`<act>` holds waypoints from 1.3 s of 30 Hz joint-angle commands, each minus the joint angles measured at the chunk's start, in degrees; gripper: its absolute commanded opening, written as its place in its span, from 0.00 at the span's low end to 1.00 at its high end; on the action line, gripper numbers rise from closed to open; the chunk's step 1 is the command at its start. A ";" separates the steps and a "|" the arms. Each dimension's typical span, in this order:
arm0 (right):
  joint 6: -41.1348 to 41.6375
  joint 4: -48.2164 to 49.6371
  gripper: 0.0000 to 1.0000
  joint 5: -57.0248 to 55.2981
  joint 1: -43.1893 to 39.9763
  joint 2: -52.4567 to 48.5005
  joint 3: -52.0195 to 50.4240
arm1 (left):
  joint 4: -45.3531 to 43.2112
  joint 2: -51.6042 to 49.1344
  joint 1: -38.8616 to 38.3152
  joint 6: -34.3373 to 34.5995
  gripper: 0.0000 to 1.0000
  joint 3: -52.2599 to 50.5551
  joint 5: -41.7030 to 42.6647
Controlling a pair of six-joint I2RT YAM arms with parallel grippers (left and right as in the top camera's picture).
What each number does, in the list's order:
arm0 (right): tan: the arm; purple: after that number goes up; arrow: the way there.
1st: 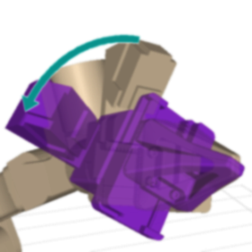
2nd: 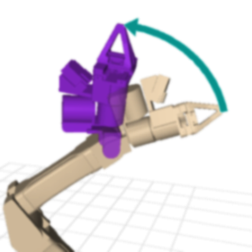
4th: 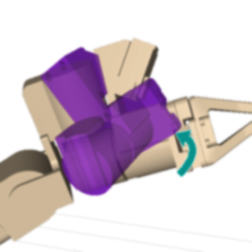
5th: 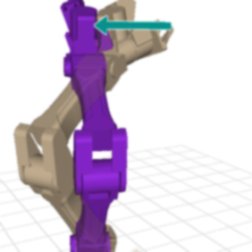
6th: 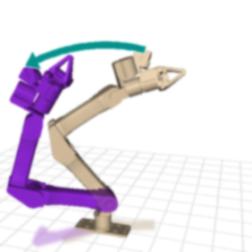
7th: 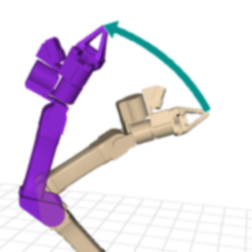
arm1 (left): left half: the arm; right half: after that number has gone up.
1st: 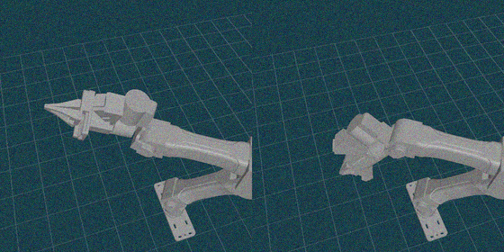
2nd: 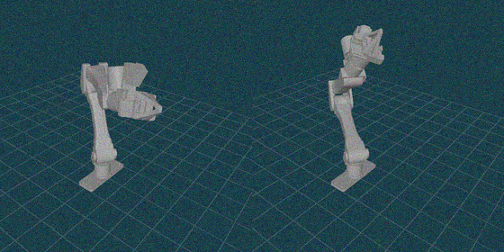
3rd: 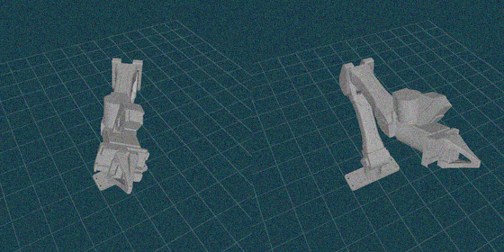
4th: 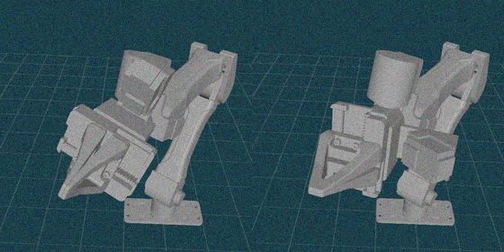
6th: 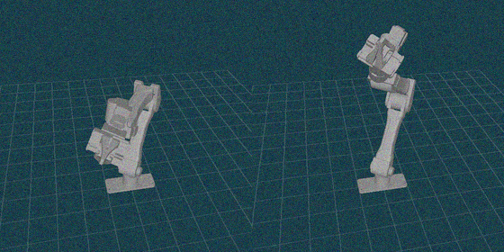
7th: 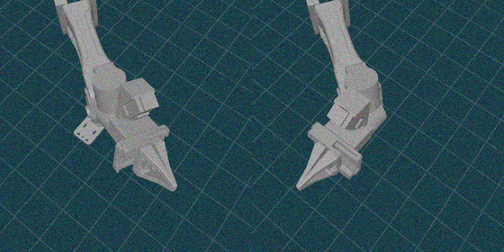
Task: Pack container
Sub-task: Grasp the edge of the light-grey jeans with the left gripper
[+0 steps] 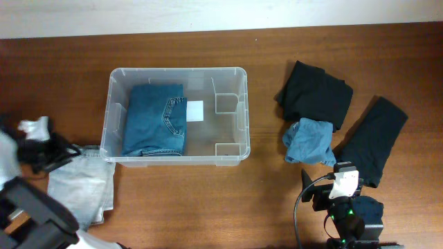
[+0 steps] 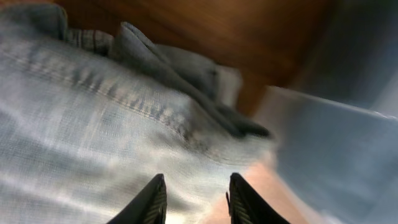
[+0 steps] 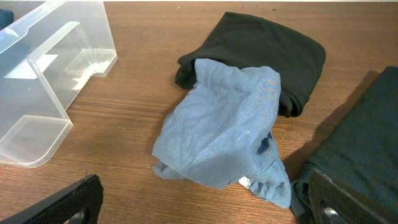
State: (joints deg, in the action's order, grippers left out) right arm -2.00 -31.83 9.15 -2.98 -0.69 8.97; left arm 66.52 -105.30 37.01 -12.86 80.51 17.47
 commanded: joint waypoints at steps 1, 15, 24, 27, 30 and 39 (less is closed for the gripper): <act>-0.35 -0.07 0.98 0.33 -0.37 0.28 -0.39 | -3.80 1.14 -4.26 11.34 0.33 -4.04 -17.62; -0.35 -0.07 0.98 0.33 -0.37 0.28 -0.39 | -10.86 1.14 -4.66 13.75 0.34 -14.21 -17.79; -0.35 -0.07 0.98 0.33 -0.37 0.28 -0.39 | -31.89 0.31 -3.56 15.96 0.49 -22.18 -19.39; -0.35 -0.07 0.98 0.33 -0.37 0.28 -0.39 | -35.91 -0.52 -1.88 21.31 0.49 -22.18 -19.10; -0.35 -0.07 0.98 0.33 -0.37 0.28 -0.39 | -38.64 -1.27 -0.39 24.52 0.49 -22.18 -16.11; -0.35 -0.07 0.98 0.33 -0.37 0.28 -0.39 | -49.22 -2.75 0.55 38.16 0.55 -22.03 -5.35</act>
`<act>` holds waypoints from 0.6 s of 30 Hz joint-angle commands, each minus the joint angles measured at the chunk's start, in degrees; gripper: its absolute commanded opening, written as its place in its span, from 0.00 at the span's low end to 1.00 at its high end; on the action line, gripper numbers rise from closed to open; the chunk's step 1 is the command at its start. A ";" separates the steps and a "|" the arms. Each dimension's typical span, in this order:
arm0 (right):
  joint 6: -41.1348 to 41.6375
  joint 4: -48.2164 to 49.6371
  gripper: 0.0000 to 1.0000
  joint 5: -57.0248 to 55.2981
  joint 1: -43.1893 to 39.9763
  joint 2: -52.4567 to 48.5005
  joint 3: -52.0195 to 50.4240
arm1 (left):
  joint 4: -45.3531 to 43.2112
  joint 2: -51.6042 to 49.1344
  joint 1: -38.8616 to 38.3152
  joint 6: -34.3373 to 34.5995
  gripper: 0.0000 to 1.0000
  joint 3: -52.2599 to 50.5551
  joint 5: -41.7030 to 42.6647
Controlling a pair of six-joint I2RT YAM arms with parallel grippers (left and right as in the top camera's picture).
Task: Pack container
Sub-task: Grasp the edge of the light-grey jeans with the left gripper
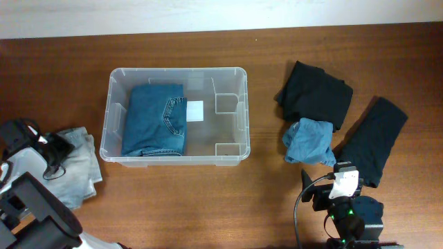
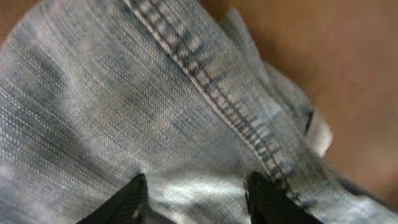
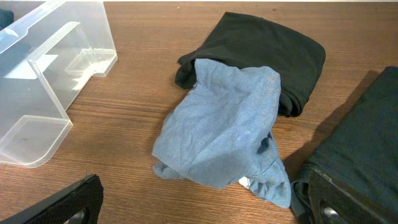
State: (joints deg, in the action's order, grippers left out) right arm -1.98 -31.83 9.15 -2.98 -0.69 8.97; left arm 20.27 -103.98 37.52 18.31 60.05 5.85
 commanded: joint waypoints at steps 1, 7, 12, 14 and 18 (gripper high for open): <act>-0.37 -0.07 0.98 0.33 -0.37 0.28 -0.39 | -3.76 -4.07 0.15 6.97 0.56 -1.29 7.04; -0.37 -0.07 0.98 0.33 -0.37 0.28 -0.39 | 1.14 -3.76 0.20 4.24 0.57 4.96 13.86; -0.37 -0.07 0.98 0.33 -0.37 0.28 -0.39 | 18.27 -1.20 0.42 -1.88 0.56 14.23 15.98; -0.37 -0.07 0.98 0.33 -0.37 0.28 -0.39 | 25.27 0.31 0.42 -5.66 0.56 16.90 15.74; -0.37 -0.07 0.98 0.33 -0.37 0.28 -0.39 | 36.85 2.80 0.42 -9.51 0.56 17.99 3.28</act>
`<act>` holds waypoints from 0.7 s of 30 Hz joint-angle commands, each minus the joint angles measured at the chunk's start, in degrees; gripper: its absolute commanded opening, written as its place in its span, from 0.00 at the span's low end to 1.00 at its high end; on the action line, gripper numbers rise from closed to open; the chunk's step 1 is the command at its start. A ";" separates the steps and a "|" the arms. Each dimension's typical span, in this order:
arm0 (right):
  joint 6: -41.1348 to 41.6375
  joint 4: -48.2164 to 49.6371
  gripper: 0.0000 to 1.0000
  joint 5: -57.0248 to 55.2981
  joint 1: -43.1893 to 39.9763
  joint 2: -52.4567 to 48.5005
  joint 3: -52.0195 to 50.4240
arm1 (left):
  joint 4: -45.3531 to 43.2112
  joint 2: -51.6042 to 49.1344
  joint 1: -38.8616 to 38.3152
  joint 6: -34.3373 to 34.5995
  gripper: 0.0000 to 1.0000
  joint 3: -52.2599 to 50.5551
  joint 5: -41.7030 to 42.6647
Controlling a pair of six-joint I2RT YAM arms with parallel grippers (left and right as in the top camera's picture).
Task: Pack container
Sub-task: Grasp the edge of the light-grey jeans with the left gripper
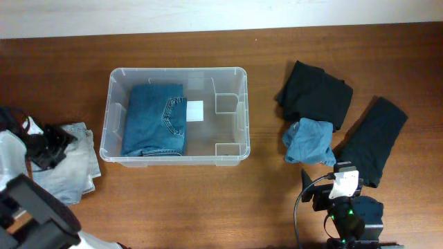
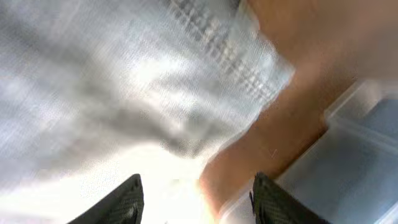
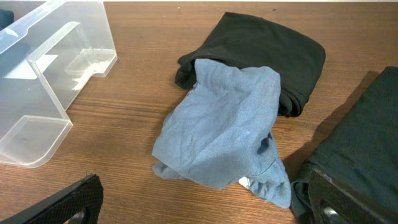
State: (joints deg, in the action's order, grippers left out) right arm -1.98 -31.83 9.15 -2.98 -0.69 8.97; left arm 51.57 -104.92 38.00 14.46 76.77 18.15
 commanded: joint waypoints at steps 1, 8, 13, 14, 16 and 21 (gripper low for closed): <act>-0.37 -0.07 0.98 0.33 -0.37 0.28 -0.39 | 8.13 3.67 -0.09 -5.73 0.51 1.03 -14.69; -0.37 -0.07 0.98 0.33 -0.37 0.28 -0.39 | -3.45 3.58 -0.13 -5.79 0.47 -12.31 -21.53; -0.37 -0.07 0.98 0.33 -0.37 0.28 -0.39 | -15.52 3.56 -0.09 -2.03 0.47 -22.40 -15.98; -0.37 -0.07 0.98 0.33 -0.37 0.28 -0.39 | -16.63 3.56 -0.07 -0.09 0.47 -23.45 -15.76; -0.37 -0.07 0.98 0.33 -0.37 0.28 -0.39 | -19.47 3.56 -0.07 5.05 0.48 -25.51 -15.26; -0.37 -0.07 0.98 0.33 -0.37 0.28 -0.39 | -25.62 3.56 -0.07 13.46 0.49 -26.84 -9.49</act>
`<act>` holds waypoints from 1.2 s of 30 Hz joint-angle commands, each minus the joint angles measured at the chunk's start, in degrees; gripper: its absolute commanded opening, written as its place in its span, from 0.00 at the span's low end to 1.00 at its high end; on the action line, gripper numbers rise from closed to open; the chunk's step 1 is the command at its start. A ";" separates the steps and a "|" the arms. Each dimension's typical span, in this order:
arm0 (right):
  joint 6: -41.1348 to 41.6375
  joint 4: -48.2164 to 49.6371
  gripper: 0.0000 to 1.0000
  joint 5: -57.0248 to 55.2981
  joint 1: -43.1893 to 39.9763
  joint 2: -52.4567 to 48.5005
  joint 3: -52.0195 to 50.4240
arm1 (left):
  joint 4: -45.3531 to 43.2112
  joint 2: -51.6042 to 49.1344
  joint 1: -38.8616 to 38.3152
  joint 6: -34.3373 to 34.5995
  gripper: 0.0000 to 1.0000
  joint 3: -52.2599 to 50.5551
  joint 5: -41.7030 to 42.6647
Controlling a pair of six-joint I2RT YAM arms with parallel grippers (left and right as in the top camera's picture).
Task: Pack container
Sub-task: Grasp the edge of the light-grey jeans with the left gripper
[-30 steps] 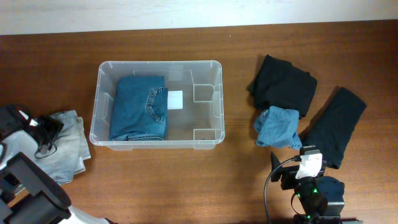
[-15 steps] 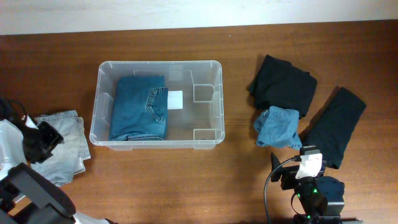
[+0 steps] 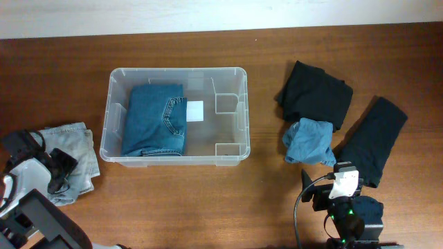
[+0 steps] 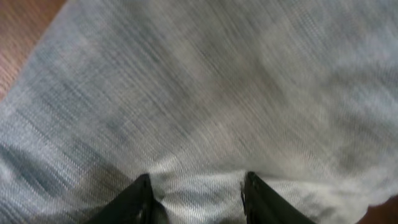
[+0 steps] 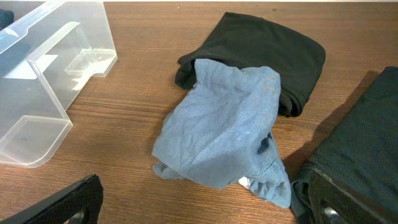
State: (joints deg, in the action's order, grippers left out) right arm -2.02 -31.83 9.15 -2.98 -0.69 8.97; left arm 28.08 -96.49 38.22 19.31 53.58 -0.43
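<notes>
The clear container (image 3: 176,160) holds folded blue jeans (image 3: 154,121) in its left part; its right part shows only a white label. Pale grey jeans (image 3: 73,149) lie folded on the table left of it. My left gripper (image 3: 57,174) is down on their near edge. In the left wrist view the pale denim (image 4: 205,93) fills the frame and my left gripper (image 4: 198,199) stands open with cloth under both fingers. My right gripper (image 5: 208,211) is wide open and low, in front of a crumpled light blue cloth (image 5: 224,137).
A black folded garment (image 3: 315,93) lies behind the light blue cloth (image 3: 309,142), and a longer black one (image 3: 374,138) to its right. The container's corner (image 5: 43,74) shows at the left of the right wrist view. The right arm's base sits at the front edge.
My left gripper has moved from the far left side of the pale jeans to their near edge. The jeans now lie a little more squarely folded. The right arm has not moved.
The pale jeans first lay spread low at the container's front left corner, with my left gripper at their far end. Later they were bunched further left and up. They now lie as a compact fold left of the container. The right side stayed unchanged.
</notes>
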 commanded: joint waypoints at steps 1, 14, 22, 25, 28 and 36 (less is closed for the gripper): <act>-0.33 -0.07 0.98 0.33 -0.37 0.28 -0.39 | -2.95 -4.87 -0.28 10.01 0.49 -3.65 10.45; -0.33 -0.07 0.98 0.33 -0.37 0.28 -0.39 | -5.70 -4.39 -0.17 8.48 0.53 0.26 22.16; -0.33 -0.07 0.98 0.33 -0.37 0.28 -0.39 | 17.68 2.08 0.46 -10.05 0.59 10.49 19.12; -0.35 -0.07 0.98 0.33 -0.37 0.28 -0.39 | 17.94 4.79 3.13 -10.05 0.72 10.78 15.80; -0.33 -0.07 0.98 0.33 -0.37 0.28 -0.39 | 17.99 5.99 7.52 -10.97 0.78 10.75 16.02; -0.33 -0.07 0.98 0.33 -0.37 0.28 -0.39 | 13.88 3.91 18.03 -17.97 0.97 8.70 19.45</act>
State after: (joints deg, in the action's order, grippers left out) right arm -2.00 -31.83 9.15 -2.98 -0.69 8.97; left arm 43.81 -91.35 53.56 6.90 63.33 16.25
